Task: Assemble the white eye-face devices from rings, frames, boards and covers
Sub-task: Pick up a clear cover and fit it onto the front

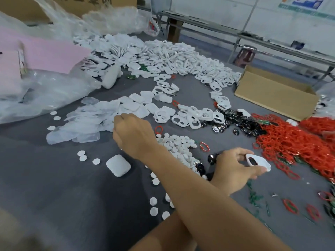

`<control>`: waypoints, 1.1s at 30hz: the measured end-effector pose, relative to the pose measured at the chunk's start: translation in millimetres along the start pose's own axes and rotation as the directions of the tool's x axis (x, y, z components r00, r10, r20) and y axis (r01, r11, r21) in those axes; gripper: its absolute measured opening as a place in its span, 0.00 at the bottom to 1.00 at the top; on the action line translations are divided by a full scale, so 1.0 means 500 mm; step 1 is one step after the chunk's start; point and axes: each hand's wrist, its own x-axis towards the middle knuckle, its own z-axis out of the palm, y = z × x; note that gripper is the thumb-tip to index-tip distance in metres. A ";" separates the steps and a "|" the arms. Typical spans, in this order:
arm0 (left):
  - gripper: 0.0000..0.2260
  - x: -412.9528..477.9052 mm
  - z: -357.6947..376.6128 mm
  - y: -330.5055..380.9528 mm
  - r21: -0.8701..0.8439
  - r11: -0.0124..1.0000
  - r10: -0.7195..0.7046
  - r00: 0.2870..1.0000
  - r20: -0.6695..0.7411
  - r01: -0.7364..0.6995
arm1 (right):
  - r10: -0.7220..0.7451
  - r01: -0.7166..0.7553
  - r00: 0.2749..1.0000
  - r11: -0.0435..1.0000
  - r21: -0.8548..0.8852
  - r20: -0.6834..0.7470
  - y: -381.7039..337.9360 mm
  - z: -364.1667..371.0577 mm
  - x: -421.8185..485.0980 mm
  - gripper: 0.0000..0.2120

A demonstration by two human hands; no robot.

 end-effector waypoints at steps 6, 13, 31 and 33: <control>0.18 -0.004 0.001 0.002 0.025 0.999 0.020 1.000 -0.023 -0.020 | 0.449 -0.318 0.893 0.606 0.729 0.016 0.056 -0.107 -0.042 0.04; 0.17 -0.009 -0.024 -0.014 0.023 0.996 0.092 0.996 0.011 -0.092 | 0.641 -0.278 0.766 0.409 0.869 -0.056 0.200 -0.223 -0.228 0.03; 0.15 0.004 -0.007 0.003 -0.079 0.990 0.108 0.990 -0.090 -0.115 | 0.758 -0.406 0.650 0.403 0.820 -0.050 0.325 -0.281 -0.409 0.24; 0.14 0.003 -0.005 0.004 -0.099 0.987 0.110 0.986 -0.126 -0.123 | 0.777 -0.434 0.629 0.383 0.815 -0.030 0.330 -0.283 -0.411 0.23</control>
